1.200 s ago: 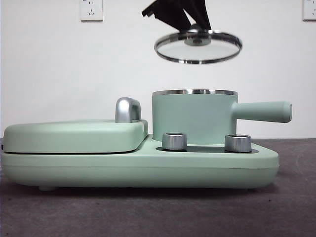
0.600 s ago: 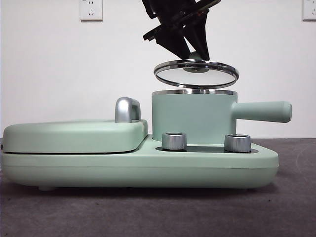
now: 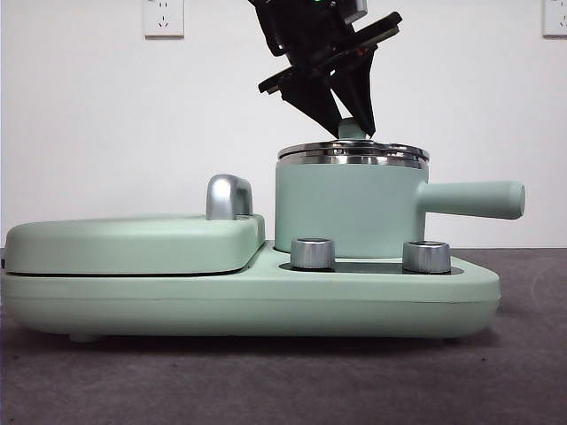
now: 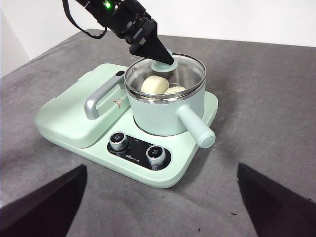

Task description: Put the buns in a small steamer

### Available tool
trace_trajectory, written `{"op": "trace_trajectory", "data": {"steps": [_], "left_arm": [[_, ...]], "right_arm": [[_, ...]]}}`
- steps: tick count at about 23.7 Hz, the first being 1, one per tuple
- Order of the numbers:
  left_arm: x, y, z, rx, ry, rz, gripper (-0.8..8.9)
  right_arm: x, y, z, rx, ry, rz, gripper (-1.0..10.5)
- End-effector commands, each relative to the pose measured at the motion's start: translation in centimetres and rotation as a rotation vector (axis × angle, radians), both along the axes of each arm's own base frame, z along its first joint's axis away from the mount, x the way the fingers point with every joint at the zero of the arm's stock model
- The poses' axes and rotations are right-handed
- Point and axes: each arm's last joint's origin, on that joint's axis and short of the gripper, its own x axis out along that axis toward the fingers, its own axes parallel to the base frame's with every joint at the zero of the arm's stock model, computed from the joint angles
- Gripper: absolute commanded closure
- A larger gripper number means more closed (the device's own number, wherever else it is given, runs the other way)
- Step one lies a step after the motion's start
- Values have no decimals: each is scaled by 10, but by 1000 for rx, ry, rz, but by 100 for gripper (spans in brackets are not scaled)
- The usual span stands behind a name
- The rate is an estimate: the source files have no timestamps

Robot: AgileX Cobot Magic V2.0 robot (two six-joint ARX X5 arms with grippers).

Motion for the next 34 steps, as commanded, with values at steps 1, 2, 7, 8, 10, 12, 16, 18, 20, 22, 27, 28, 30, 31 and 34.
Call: {"op": "trace_trajectory", "data": {"steps": [1,2,7,8,10,12,16,18,20,22,27,28,30,31,34], "left_arm": [[1,-10,-2,-20,-13,-10,798],[1,-10,-3,-15,-6,-10,798],[-2,-7,-7,43,29,-32,792],[-3,-7,-8,48,28,-37,778],[-3,-7,-8,52,27,-42,679],[-4,-8,-8,49,25,-45,444],[-9,-4,12,34,54,-7,220],[-20,6,34,60,96,4,220],[-35,20,61,71,141,33,221],[-52,35,87,54,130,38,224],[-105,87,141,-13,63,47,224],[-120,100,148,-23,53,46,224],[-138,116,152,-23,50,45,225],[-148,126,152,-21,51,44,225],[-178,153,145,-7,67,47,229]], "right_arm": [[-1,-1,3,16,-11,2,462],[-1,-1,3,17,-11,2,462],[-1,-1,3,18,-10,1,462],[-1,-1,3,19,-9,1,462],[-1,-1,3,19,-9,1,462],[-1,-1,3,19,-9,1,462],[-1,-1,3,19,-9,2,462],[-1,-1,3,20,-8,8,462],[-1,-1,3,21,-6,13,462],[-1,0,3,26,0,39,462],[-2,1,3,36,9,81,462],[-2,1,3,37,10,87,462],[-2,1,3,37,10,87,462],[-2,1,3,37,11,87,462],[-3,2,2,39,15,100,462]]}}
